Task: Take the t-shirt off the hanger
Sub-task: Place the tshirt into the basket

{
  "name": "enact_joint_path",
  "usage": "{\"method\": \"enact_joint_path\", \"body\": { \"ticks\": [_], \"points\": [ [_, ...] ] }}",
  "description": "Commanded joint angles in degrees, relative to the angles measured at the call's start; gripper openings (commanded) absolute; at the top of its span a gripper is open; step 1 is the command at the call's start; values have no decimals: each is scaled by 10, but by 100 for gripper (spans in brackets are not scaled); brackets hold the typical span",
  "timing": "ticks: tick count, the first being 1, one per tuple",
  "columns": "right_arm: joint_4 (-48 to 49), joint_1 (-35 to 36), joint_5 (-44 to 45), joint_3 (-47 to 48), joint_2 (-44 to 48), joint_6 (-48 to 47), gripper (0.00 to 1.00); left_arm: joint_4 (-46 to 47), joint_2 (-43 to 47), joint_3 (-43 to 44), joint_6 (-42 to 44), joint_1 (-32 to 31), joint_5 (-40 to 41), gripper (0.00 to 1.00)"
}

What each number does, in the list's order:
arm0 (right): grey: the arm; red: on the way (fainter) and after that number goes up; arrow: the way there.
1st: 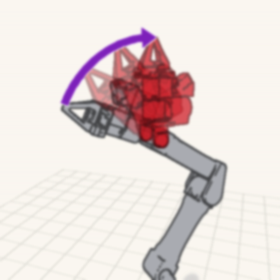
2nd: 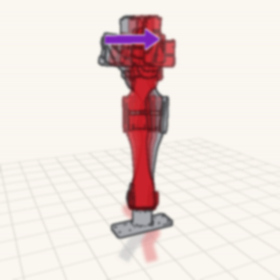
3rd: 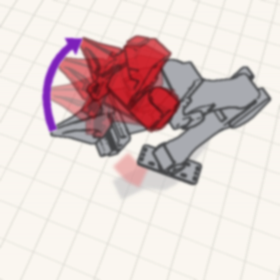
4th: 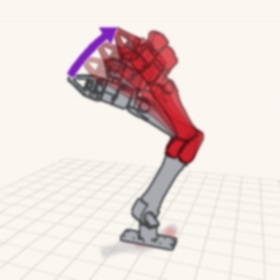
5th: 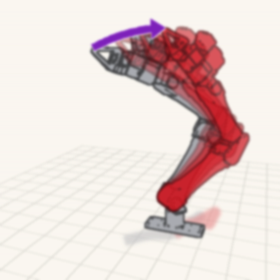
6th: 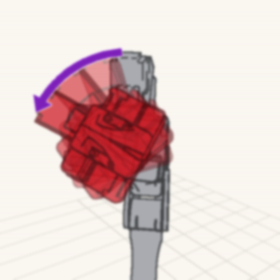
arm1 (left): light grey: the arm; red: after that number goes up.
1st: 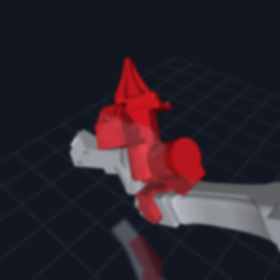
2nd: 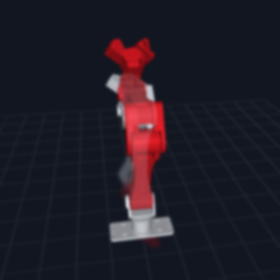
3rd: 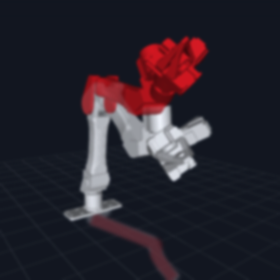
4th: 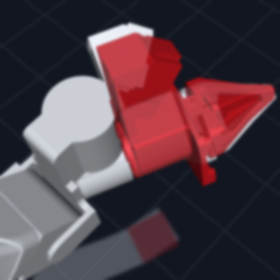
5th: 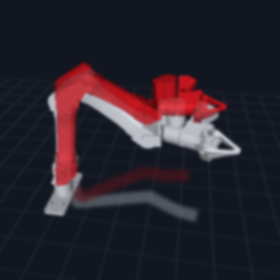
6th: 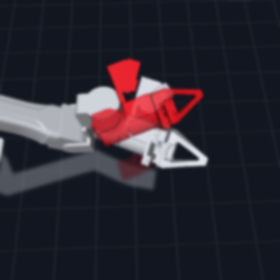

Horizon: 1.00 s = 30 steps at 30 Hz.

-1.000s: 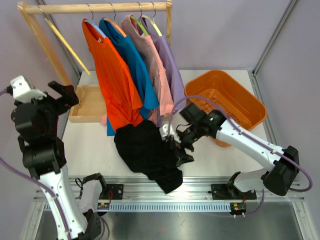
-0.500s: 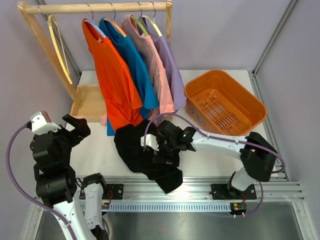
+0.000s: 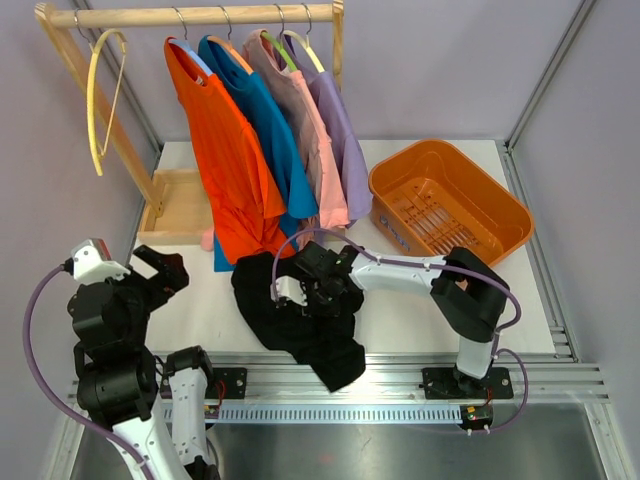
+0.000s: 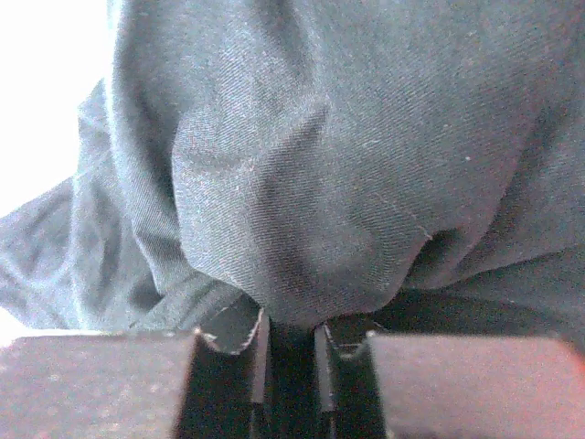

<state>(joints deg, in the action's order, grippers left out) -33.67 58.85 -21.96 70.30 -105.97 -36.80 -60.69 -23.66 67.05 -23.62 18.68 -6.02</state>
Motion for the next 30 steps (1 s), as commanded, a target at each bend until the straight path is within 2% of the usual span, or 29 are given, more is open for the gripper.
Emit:
{"method": "enact_joint_path", "body": {
  "ticks": [1,2,4,5,6,8,11,13,19,24,30],
  "points": [
    [-60,5,-75,3,47,-22,17,4,9,-6,-1,0,-25,99],
    [-75,4,-90,3,61,-54,9,3,13,-7,-1,0,-28,99],
    [-139,-5,-151,7,111,-96,2,3,15,-11,0,0,-34,99],
    [-167,-21,-172,11,131,-147,0,7,18,-12,-1,0,-36,99],
    [-220,-33,-192,15,168,-173,0,7,19,-13,-1,0,-37,99],
    [-268,-60,-237,36,202,-227,0,7,23,-17,-5,0,-38,99],
    [-359,-158,-280,90,239,-252,0,11,28,-24,-12,0,-39,99],
    [-388,-198,-307,142,246,-256,0,17,32,-30,-17,0,-43,99],
    [-392,-317,-382,236,286,-149,0,34,28,-36,-20,0,-44,99],
    [-271,-387,-363,264,358,-15,0,51,22,-41,-21,0,-49,99],
    [-137,-539,-352,362,345,146,0,70,12,-47,-26,0,-59,99]
  ]
}}
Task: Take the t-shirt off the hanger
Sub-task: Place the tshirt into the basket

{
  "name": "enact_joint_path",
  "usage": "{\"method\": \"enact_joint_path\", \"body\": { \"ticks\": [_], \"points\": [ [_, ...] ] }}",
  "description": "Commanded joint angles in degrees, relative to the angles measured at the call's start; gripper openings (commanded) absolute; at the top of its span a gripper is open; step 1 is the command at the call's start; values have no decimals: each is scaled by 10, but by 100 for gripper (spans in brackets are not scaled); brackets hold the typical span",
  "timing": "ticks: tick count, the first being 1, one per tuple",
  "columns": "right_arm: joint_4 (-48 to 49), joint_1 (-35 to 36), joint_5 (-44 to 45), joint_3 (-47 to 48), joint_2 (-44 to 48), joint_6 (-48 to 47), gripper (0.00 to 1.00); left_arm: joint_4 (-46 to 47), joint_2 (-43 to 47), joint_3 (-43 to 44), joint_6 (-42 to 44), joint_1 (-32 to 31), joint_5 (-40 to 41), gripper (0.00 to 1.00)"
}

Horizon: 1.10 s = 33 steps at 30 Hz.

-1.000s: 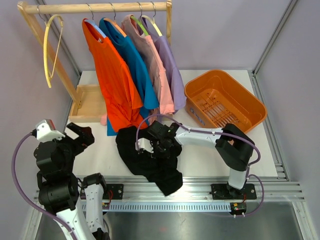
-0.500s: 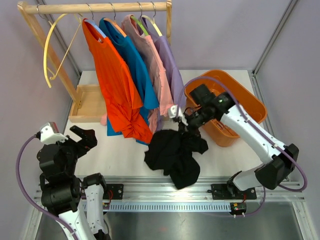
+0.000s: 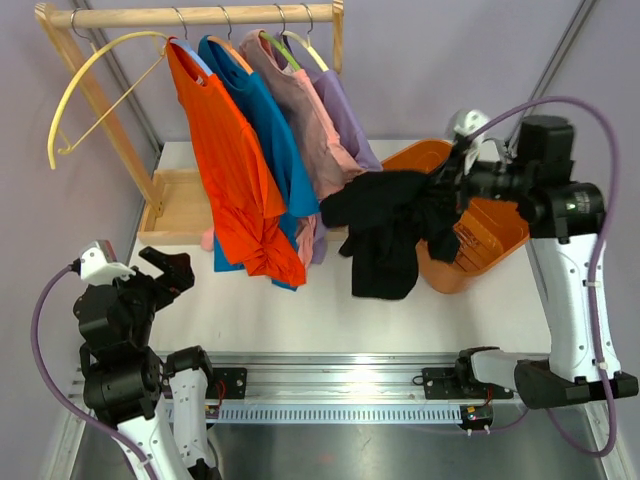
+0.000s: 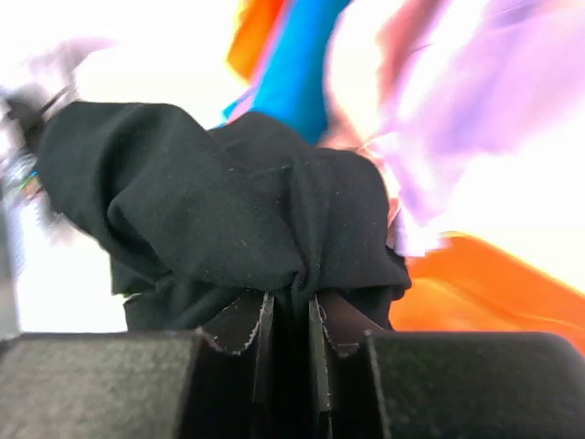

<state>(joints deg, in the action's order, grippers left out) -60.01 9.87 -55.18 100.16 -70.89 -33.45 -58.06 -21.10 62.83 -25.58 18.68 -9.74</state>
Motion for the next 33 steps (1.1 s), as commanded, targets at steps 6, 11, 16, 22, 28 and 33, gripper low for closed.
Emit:
{"method": "enact_joint_path", "body": {
  "ticks": [6,11,16,22,28,33],
  "points": [
    [252,-201,-32,150,-65,267,0,55,-25,-2,1,0,-26,99],
    [245,-249,16,229,-143,277,0,55,-20,-2,4,0,-27,99],
    [203,-250,46,238,-216,246,0,77,-8,3,2,0,-42,99],
    [179,-247,59,103,-233,209,0,109,8,17,-29,0,-39,99],
    [164,-203,123,-75,-219,132,0,138,-12,31,-32,0,-107,99],
    [133,-202,146,-137,-275,115,0,161,-48,69,-41,0,-180,99]
  ]
}}
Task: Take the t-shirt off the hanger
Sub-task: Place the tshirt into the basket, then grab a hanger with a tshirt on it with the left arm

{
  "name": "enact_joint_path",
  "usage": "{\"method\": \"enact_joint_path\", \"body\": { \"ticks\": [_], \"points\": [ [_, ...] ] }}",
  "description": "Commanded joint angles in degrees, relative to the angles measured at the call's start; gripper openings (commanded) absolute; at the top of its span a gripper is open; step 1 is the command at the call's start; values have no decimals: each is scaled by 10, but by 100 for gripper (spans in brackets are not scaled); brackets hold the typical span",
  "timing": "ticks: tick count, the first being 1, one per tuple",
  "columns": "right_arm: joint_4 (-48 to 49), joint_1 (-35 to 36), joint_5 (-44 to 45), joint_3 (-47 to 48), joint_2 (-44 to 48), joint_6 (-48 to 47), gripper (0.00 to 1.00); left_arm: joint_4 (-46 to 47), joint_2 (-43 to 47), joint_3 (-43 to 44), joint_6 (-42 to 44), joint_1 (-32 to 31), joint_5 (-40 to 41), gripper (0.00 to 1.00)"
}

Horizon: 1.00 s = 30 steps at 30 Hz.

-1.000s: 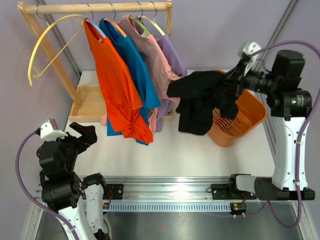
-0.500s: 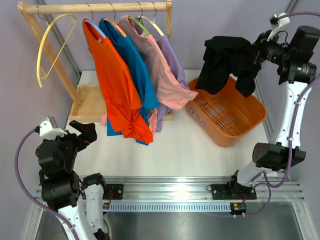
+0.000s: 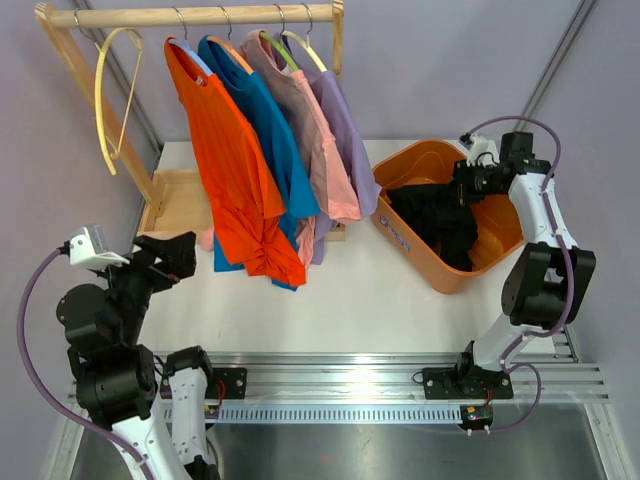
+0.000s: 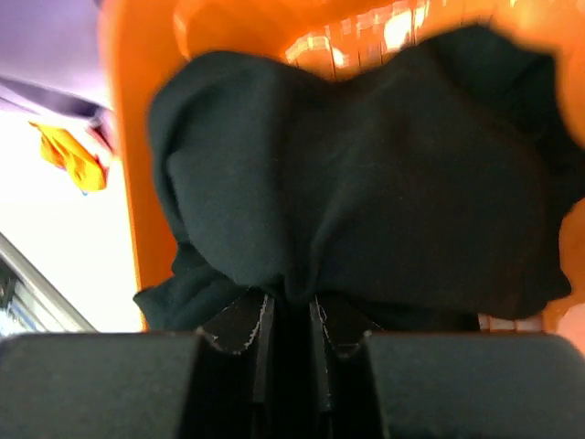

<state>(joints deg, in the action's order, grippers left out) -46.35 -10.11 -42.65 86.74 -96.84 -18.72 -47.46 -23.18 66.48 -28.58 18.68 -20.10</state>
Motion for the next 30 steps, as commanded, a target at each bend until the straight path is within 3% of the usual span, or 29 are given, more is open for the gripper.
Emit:
{"method": "enact_joint_path", "body": {
  "ticks": [1,3,7,10,11,15,21,26,29,30],
  "points": [
    [-13,-2,27,-4,-30,-45,0,73,-41,37,-21,0,-95,99],
    [-40,-2,45,-4,-64,-64,2,91,-54,44,-38,0,-135,99],
    [-38,-3,71,-15,-80,-86,19,115,-85,67,-76,0,-162,99],
    [-33,-3,78,-5,-74,-94,40,115,-107,85,-88,0,-177,99],
    [-35,-3,78,2,-65,-95,55,115,-117,87,-92,0,-180,99],
    [-10,-4,69,56,-14,-76,83,111,-127,89,-101,0,-179,99],
    [-29,-3,55,134,-8,-61,89,105,-162,124,-112,0,-164,99],
    [-21,-3,32,93,9,-70,91,104,-210,163,-116,-13,-153,99],
    [-18,-4,4,69,22,-77,91,104,-237,185,-119,-61,-113,99],
    [-15,-4,-7,63,25,-76,92,103,-245,202,-116,-105,-77,99]
  ]
}}
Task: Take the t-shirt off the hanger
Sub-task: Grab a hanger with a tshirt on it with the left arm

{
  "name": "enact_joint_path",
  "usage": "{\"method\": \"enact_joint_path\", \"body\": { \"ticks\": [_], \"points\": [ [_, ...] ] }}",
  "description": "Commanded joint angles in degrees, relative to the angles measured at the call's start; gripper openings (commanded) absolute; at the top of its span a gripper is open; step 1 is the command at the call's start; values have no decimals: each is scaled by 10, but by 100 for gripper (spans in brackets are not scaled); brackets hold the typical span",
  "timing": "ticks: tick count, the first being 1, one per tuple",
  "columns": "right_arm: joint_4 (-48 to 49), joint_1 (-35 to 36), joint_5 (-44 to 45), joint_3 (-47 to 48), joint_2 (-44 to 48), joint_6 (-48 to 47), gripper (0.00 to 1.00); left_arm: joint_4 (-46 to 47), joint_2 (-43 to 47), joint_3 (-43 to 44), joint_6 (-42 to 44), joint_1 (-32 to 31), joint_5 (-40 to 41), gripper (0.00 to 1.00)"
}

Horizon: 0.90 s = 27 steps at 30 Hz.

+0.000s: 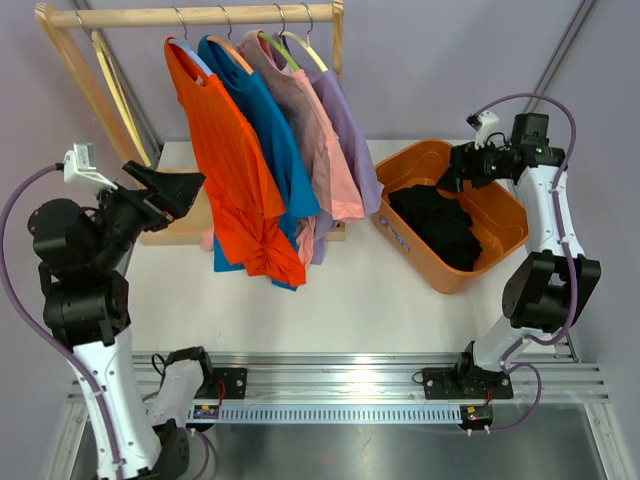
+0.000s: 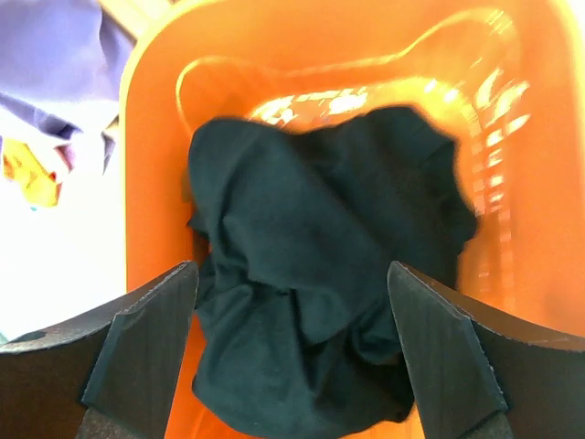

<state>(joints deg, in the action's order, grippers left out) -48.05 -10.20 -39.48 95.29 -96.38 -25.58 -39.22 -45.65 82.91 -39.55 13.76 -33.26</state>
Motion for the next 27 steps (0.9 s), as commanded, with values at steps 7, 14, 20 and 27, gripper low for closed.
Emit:
{"method": "enact_joint_path", "body": {
  "ticks": [7,14,20,27],
  "points": [
    [34,-3,-62,-66,39,24,93,-2,-141,159,20,-256,278,98],
    [67,-3,-84,-107,66,49,93,20,-272,296,39,-255,426,93],
    [84,-2,-91,-123,78,62,93,37,-395,404,-2,-209,395,84],
    [100,-2,-95,-142,91,64,94,113,-449,406,-78,-138,297,75]
  ]
}}
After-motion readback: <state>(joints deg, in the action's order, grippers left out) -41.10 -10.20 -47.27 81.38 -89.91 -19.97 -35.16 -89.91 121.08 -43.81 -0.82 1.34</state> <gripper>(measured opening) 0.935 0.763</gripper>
